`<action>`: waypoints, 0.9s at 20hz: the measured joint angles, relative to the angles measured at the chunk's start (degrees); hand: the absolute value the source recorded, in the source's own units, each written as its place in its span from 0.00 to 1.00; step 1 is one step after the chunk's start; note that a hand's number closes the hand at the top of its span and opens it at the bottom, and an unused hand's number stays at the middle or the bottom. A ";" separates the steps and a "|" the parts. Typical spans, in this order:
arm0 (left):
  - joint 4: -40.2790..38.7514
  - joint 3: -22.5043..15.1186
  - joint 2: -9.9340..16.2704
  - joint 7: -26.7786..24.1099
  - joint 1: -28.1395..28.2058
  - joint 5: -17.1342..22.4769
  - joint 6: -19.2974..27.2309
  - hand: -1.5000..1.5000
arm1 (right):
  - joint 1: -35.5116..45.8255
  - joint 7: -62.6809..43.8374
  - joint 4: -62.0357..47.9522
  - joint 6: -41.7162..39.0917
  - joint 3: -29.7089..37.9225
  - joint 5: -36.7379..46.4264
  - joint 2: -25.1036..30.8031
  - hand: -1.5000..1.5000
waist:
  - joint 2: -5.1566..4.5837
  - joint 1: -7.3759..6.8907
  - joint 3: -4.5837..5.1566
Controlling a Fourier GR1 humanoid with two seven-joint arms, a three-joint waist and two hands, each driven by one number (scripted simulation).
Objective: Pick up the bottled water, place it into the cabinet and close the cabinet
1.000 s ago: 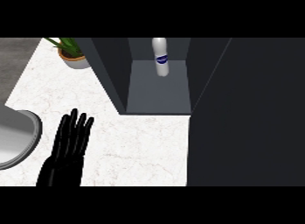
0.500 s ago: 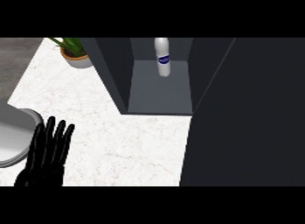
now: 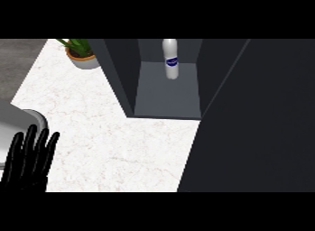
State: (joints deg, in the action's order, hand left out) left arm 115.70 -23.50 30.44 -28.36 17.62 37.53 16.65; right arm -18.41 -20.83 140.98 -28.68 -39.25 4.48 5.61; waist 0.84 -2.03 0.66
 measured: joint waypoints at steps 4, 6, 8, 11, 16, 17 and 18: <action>-0.42 1.32 0.98 -0.43 1.15 1.17 -1.98 0.00 | 5.26 -2.55 -0.69 1.12 -2.30 1.10 1.26 1.00 | -0.13 -0.01 0.05; -0.19 1.75 1.34 -0.62 1.53 1.58 -2.76 0.00 | 7.37 -3.42 -0.67 1.43 -2.66 1.24 2.15 1.00 | -0.18 -0.10 0.06; -0.21 2.19 1.67 -0.55 1.80 2.04 -3.35 0.00 | 8.90 -4.01 -0.62 1.54 -3.10 1.29 3.04 1.00 | -0.25 -0.10 0.06; -0.21 2.63 2.04 -1.00 2.37 2.46 -4.49 0.00 | 10.78 -4.51 -0.64 1.45 -3.21 1.18 3.98 1.00 | -0.39 -0.56 0.10; -0.43 3.64 2.90 -1.62 3.22 3.23 -6.48 0.00 | 12.56 -4.93 -0.71 0.88 -3.14 0.81 4.79 1.00 | -0.67 -1.43 0.16; -0.40 3.98 3.09 -1.64 3.23 3.46 -6.76 0.00 | 12.80 -4.98 -0.72 0.75 -3.09 0.70 4.87 1.00 | -0.75 -1.61 0.16; -0.34 4.20 3.26 -1.83 3.34 3.53 -7.12 0.00 | 13.06 -4.94 -0.75 0.55 -3.02 0.61 4.93 1.00 | -0.82 -1.94 0.17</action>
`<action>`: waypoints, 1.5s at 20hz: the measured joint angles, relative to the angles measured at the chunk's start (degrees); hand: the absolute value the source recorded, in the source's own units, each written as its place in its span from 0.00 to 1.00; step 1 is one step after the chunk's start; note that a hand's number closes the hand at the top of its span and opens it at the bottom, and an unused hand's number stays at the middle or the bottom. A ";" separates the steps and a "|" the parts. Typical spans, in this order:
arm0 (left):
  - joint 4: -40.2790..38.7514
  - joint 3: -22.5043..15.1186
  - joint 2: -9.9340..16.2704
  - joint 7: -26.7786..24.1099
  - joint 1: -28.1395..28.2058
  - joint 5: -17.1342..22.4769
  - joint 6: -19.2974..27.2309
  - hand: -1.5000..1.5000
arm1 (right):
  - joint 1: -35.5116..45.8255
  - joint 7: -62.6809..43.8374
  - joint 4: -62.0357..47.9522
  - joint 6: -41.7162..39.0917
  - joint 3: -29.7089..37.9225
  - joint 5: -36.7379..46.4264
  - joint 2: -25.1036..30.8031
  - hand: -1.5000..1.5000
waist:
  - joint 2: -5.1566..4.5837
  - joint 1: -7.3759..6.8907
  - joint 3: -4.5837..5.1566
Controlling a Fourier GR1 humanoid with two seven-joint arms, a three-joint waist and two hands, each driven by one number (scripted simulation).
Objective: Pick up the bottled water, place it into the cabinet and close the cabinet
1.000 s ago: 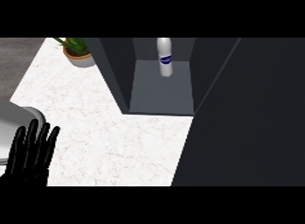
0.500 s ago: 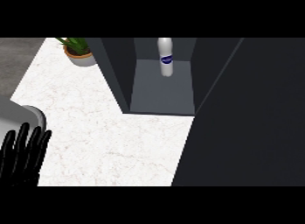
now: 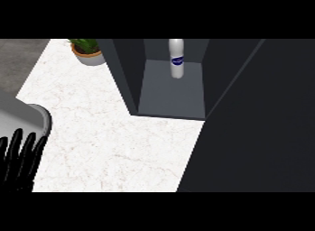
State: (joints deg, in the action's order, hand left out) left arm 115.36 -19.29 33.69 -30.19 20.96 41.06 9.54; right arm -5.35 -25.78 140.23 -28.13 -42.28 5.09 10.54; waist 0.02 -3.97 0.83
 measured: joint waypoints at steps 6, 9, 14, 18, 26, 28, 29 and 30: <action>0.06 0.60 0.42 -0.48 0.24 0.35 -1.28 0.00 | 0.44 -0.14 -0.25 -0.22 0.44 -1.31 -0.16 1.00 | -0.52 -0.87 0.01; 0.09 0.80 0.49 -0.60 0.29 0.56 -1.75 0.00 | 0.15 -0.04 -0.57 0.14 0.72 -2.81 -0.41 1.00 | -0.82 -1.33 0.00; 0.59 1.07 1.11 -0.64 0.25 0.78 -2.93 0.00 | -0.19 -0.58 -2.21 -0.61 1.08 -8.14 -0.97 1.00 | -1.60 -3.03 -0.02; 0.82 1.31 1.59 -0.63 -0.19 1.03 -4.06 0.00 | -1.49 -2.54 -4.83 -2.13 1.15 -17.24 -1.78 1.00 | -2.52 -4.91 0.02; 0.77 2.36 2.51 -0.36 0.04 1.68 -5.15 0.00 | -3.81 -3.56 -7.38 0.24 2.47 -27.19 -2.34 1.00 | -2.34 -4.34 -0.04; 0.62 2.67 2.61 -0.39 0.47 1.96 -5.28 0.00 | -4.62 -2.62 -7.50 1.82 3.83 -27.37 -2.65 1.00 | -2.17 -3.64 -0.05; 0.63 2.96 2.63 -0.45 0.65 2.10 -5.25 0.00 | -4.93 -2.20 -7.62 2.71 4.49 -27.33 -2.91 1.00 | -2.05 -3.36 -0.05; 0.45 3.10 2.66 -0.55 0.79 2.10 -5.30 0.00 | -5.06 -1.78 -7.83 3.58 5.37 -27.31 -3.21 1.00 | -2.03 -3.06 -0.03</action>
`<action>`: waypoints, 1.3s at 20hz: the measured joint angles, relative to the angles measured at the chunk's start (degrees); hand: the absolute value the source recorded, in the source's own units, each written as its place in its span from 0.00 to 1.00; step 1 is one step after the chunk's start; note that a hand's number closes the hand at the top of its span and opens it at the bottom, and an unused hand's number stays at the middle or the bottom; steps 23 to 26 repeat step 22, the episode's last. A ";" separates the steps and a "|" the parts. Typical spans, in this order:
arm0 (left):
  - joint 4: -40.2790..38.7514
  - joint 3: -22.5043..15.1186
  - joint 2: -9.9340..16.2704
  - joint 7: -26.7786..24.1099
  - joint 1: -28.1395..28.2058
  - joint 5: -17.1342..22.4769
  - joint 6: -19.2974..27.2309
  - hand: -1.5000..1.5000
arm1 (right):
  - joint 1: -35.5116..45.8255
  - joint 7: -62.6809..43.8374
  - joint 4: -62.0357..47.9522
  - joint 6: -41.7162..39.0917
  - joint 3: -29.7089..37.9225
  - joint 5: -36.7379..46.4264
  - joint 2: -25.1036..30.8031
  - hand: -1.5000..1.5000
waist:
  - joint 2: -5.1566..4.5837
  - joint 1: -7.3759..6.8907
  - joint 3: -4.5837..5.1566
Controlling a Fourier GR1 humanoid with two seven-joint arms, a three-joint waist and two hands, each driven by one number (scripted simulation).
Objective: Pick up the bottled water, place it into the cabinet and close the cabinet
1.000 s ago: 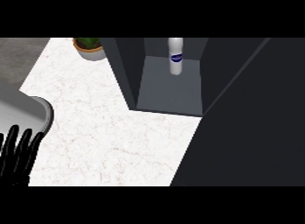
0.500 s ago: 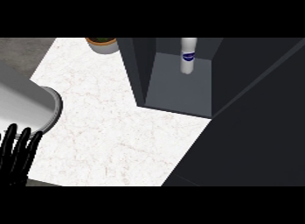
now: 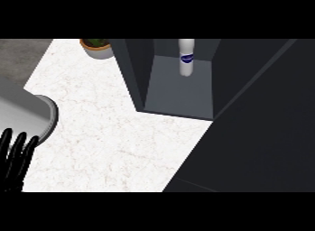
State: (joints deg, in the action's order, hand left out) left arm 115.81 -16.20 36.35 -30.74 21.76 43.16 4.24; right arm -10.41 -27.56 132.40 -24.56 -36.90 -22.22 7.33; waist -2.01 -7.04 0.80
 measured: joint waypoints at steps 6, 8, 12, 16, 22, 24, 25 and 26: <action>-0.55 0.60 -0.05 -0.39 0.33 0.51 -0.68 0.00 | 2.21 2.74 -3.74 6.43 9.37 -1.15 -1.31 1.00 | -0.23 0.47 -0.15; -0.42 0.69 0.09 -0.34 0.25 0.63 -1.02 0.00 | 5.07 3.37 -7.20 9.87 12.21 -1.06 -2.57 1.00 | -0.30 -0.02 -0.24; -0.67 0.58 0.09 -0.15 0.03 0.93 -1.71 0.00 | 14.49 3.84 -15.60 20.07 14.72 -0.04 -5.51 1.00 | -0.20 -0.79 -0.35; -0.99 0.45 0.17 0.05 0.04 1.19 -2.53 0.00 | 25.90 4.58 -25.92 28.40 17.15 -0.84 -6.62 1.00 | -0.03 -1.40 -0.49; -2.32 0.97 -0.14 0.31 -0.48 1.57 -3.05 0.00 | 44.15 6.86 -43.99 36.37 21.32 -4.96 -6.98 1.00 | 0.35 -0.41 -0.83; -2.32 0.97 -0.14 0.31 -0.48 1.57 -3.05 0.00 | 44.15 6.86 -43.99 36.37 21.32 -4.96 -6.98 1.00 | 0.35 -0.41 -0.83; -2.32 0.97 -0.14 0.31 -0.48 1.57 -3.05 0.00 | 44.15 6.86 -43.99 36.37 21.32 -4.96 -6.98 1.00 | 0.35 -0.41 -0.83; -2.32 0.97 -0.14 0.31 -0.48 1.57 -3.05 0.00 | 44.15 6.86 -43.99 36.37 21.32 -4.96 -6.98 1.00 | 0.35 -0.41 -0.83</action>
